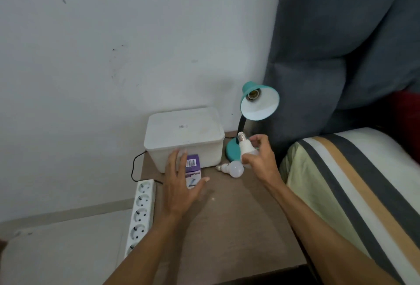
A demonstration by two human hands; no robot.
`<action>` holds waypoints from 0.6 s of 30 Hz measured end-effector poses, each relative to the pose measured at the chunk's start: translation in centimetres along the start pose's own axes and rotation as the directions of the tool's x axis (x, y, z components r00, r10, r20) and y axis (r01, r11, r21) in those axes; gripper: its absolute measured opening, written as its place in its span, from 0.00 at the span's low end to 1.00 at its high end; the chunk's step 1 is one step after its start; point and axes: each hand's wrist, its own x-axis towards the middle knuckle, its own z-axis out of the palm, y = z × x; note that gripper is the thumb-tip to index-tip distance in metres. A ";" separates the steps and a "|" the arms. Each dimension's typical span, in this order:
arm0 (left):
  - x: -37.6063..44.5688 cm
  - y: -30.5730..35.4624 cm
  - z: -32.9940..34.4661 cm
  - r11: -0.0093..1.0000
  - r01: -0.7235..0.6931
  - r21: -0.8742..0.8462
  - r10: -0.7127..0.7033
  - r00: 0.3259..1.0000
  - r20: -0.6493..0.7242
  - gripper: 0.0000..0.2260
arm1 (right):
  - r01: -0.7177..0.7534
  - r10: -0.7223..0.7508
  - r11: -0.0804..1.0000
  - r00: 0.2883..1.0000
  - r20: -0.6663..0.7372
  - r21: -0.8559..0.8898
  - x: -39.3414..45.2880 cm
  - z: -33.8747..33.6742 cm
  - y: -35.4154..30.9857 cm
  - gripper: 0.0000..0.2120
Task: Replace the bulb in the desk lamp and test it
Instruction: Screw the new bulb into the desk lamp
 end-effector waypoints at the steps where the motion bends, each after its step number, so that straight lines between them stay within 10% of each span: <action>1: 0.7 0.8 0.1 0.997 -0.078 0.007 0.078 0.997 -0.001 0.44 | 0.026 -0.027 0.999 0.999 -0.027 -0.023 0.1 -0.6 -0.3 0.27; 9: 9.7 8.1 3.0 0.949 -0.312 -0.031 0.312 0.928 0.202 0.47 | 0.202 -0.228 0.973 0.922 -0.313 -0.114 2.3 -4.6 -3.3 0.24; 18: 18.3 10.4 6.3 0.920 -0.384 -0.081 0.388 0.861 0.330 0.52 | 0.222 -0.330 0.912 0.897 -0.294 -0.346 6.5 -6.1 -4.1 0.27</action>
